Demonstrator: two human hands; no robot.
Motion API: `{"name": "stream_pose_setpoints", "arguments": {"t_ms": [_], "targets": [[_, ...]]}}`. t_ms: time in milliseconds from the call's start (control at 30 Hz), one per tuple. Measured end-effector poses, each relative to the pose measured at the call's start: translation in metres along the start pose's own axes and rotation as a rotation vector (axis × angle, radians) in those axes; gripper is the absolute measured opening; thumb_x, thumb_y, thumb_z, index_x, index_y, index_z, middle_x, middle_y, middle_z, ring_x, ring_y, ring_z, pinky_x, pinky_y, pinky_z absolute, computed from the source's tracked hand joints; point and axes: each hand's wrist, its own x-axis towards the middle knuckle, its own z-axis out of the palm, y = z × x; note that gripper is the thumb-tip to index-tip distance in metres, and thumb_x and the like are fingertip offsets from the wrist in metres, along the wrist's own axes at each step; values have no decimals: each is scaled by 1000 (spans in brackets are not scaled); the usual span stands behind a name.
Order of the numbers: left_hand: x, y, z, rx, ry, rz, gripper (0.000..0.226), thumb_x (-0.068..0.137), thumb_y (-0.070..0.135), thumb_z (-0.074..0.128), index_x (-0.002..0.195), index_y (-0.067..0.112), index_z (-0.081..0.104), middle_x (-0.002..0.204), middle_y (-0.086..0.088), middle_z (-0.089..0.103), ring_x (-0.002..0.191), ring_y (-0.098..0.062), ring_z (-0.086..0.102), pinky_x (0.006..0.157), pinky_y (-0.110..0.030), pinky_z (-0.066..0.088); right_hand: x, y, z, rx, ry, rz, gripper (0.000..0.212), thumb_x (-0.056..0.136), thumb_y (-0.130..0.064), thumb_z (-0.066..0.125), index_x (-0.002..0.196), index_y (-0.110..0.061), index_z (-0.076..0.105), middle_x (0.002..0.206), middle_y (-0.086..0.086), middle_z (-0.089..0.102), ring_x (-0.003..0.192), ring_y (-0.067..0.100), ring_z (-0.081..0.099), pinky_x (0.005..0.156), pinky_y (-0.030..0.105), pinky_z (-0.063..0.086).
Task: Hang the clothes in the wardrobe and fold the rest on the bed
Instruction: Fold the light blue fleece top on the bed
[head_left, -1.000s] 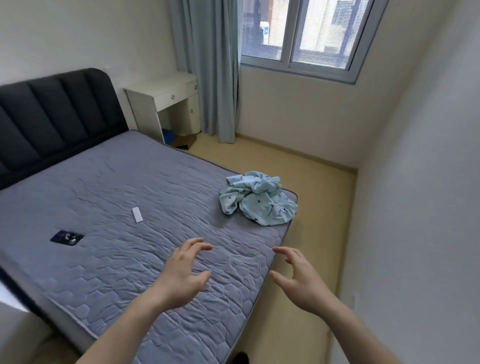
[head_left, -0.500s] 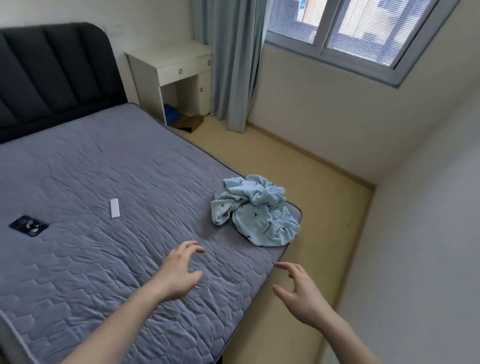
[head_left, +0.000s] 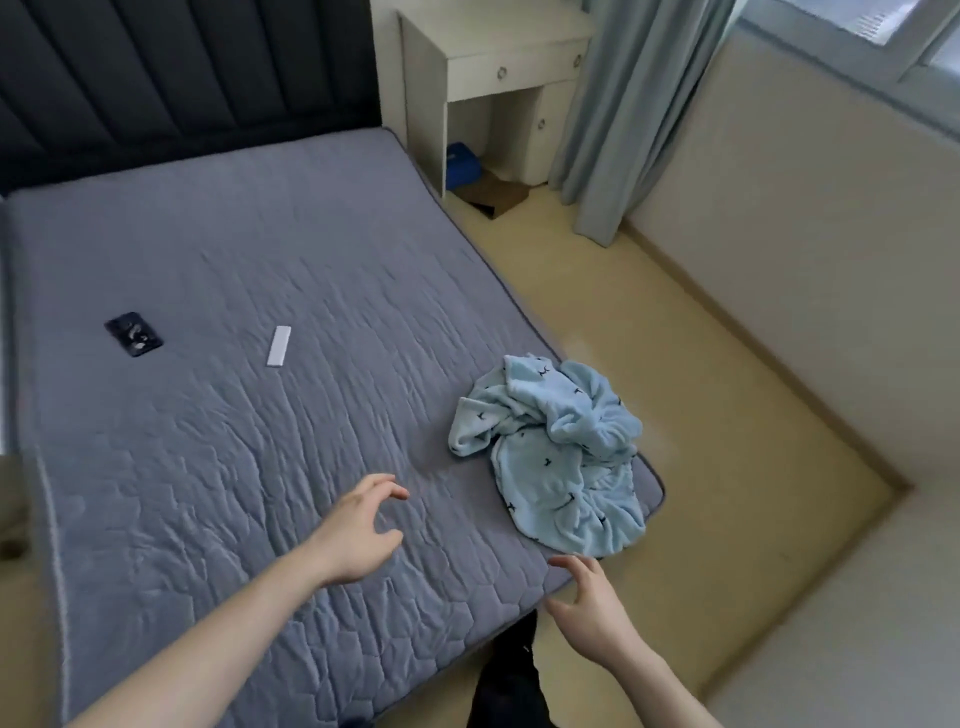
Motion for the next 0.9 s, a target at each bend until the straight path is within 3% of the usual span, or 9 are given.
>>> {"name": "stream_pose_setpoints", "arguments": {"t_ms": [200,333,433,533,633,700,800,900], "targets": [[58,32,49,-105,49,-233,39,97,25,62,134,31,53,160,8,31,144,-13,37,113,-26,28,123,53,-41,-166,-191,-19,61,91,-28,63,150,-28,48,161,5,29,143,26,40,113,37,43],[103,46,92,-204,41,-299,33,98,28,61,125,43,51,156,18,29,115,-2,53,95,-24,38,196,94,-32,-307,-321,53,66,95,-32,57,158,-28,37,168,13,12,153,38,21,122,41,30],[133,36,135,-219,15,-320,32,98,29,61,123,44,50,154,22,28,125,2,44,96,-16,32,246,126,-9,-385,-411,134,67,97,-37,52,160,-30,30,169,16,2,154,42,15,124,44,27],[163,16,180,-192,-44,-344,33,97,27,61,124,42,51,153,23,28,140,-4,37,106,-19,27,299,157,16,-445,-451,155,67,94,-35,51,159,-36,33,169,19,-3,154,44,11,123,47,28],[192,-14,220,-130,-98,-373,35,97,27,60,130,37,52,156,20,27,143,-7,37,110,-20,26,347,191,43,-494,-448,204,64,94,-28,54,156,-36,38,167,20,-8,154,43,9,122,48,31],[210,-34,243,-108,-112,-381,37,96,27,61,131,36,53,158,18,28,143,-9,38,112,-20,26,377,217,62,-511,-413,233,59,99,-33,54,156,-37,39,167,20,-11,155,41,5,122,48,30],[231,-62,274,-78,-126,-380,36,94,25,63,128,34,57,157,15,32,142,-9,41,112,-18,24,413,250,87,-520,-381,288,56,96,-26,55,149,-42,48,166,21,-2,155,40,-2,123,48,24],[240,-76,294,-65,-122,-375,33,93,27,63,125,36,59,156,18,33,140,-7,43,109,-17,27,429,267,102,-480,-321,293,55,91,-18,56,145,-31,55,158,16,31,151,37,21,121,45,29]]}}
